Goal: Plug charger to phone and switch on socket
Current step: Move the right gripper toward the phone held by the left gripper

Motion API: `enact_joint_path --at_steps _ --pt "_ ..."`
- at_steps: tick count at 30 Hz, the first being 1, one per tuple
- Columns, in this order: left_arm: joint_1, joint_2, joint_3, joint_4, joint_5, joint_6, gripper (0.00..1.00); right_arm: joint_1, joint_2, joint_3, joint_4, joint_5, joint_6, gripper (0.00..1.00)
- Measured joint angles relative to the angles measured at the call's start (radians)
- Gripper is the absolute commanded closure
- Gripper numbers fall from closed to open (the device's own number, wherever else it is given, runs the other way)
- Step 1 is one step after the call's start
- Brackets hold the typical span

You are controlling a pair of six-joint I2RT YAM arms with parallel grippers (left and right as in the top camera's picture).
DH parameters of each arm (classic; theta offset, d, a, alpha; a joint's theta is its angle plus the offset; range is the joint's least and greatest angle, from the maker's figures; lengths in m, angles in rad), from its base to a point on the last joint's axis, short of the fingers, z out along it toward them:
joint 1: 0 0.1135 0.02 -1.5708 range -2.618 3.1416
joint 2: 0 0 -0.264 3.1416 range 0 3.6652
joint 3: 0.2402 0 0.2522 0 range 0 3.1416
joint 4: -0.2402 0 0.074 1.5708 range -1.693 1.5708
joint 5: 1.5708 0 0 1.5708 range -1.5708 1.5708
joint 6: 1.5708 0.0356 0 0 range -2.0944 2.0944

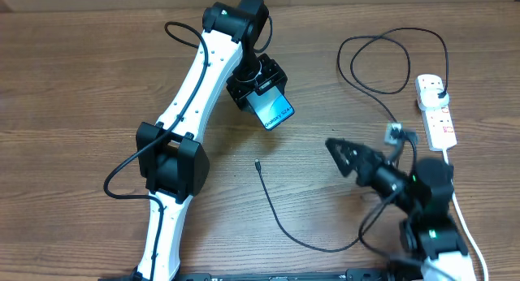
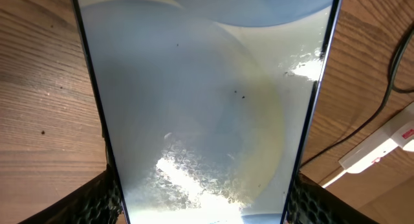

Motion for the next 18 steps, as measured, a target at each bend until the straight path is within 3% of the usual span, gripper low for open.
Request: enact_joint_path --at_steps 13,18 --pt "0.000 0.000 0.000 0.036 0.062 -0.058 0.96 0.266 0.476 0.156 0.204 0.202 -0.006 0.05" --pt "0.000 0.000 0.000 0.036 0.067 -0.069 0.96 0.311 0.605 0.197 0.294 0.282 0.045 0.11"
